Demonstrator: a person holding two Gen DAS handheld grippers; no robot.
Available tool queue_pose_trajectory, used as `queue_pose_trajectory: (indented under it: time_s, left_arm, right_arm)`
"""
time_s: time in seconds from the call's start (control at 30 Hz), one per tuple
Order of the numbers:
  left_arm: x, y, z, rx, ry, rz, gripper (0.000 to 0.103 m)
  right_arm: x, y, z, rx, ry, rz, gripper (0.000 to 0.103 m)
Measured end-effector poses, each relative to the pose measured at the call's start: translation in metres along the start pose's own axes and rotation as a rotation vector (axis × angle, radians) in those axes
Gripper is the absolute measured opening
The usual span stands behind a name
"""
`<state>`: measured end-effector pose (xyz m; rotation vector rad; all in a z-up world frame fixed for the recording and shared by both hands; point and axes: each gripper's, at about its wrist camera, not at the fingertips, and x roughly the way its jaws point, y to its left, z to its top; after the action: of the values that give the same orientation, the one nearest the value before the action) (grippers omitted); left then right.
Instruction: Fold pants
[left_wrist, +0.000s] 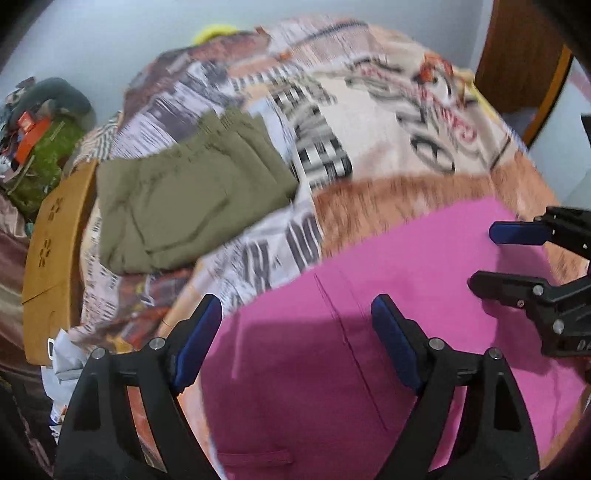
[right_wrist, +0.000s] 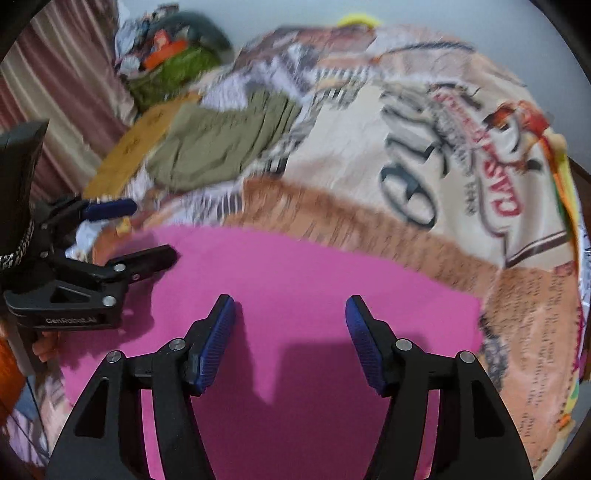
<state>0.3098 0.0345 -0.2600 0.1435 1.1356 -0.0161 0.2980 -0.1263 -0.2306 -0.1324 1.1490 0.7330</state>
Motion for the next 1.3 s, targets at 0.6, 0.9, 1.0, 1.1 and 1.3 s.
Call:
queue_pose_trajectory:
  time_s: [0.6,0.9,1.0,1.1,1.3]
  left_arm:
    - [-0.029,0.006,-0.035,-0.061,-0.008,-0.007,0.091]
    - [-0.056,0.005,-0.069,-0.057,-0.034,0.051,0.096]
    - [-0.063,0.003,-0.079,-0.049,-0.046,0.073,0.098]
    - [-0.067,0.001,-0.090,-0.038,-0.046,0.089,0.100]
    - [-0.075,0.004,-0.099,-0.069,-0.041,0.077,0.100]
  right_arm:
    - [-0.030,0.008,-0.059,0.040,0.007,-0.022,0.074]
    - [-0.054,0.010,-0.095,0.100,-0.017,-0.036,0.076]
    - [-0.061,0.012,-0.104,0.119,-0.029,-0.033,0.076]
    - [-0.065,0.015,-0.112,0.126,-0.035,-0.033,0.076]
    - [-0.068,0.014,-0.115,0.173,-0.055,-0.025,0.076]
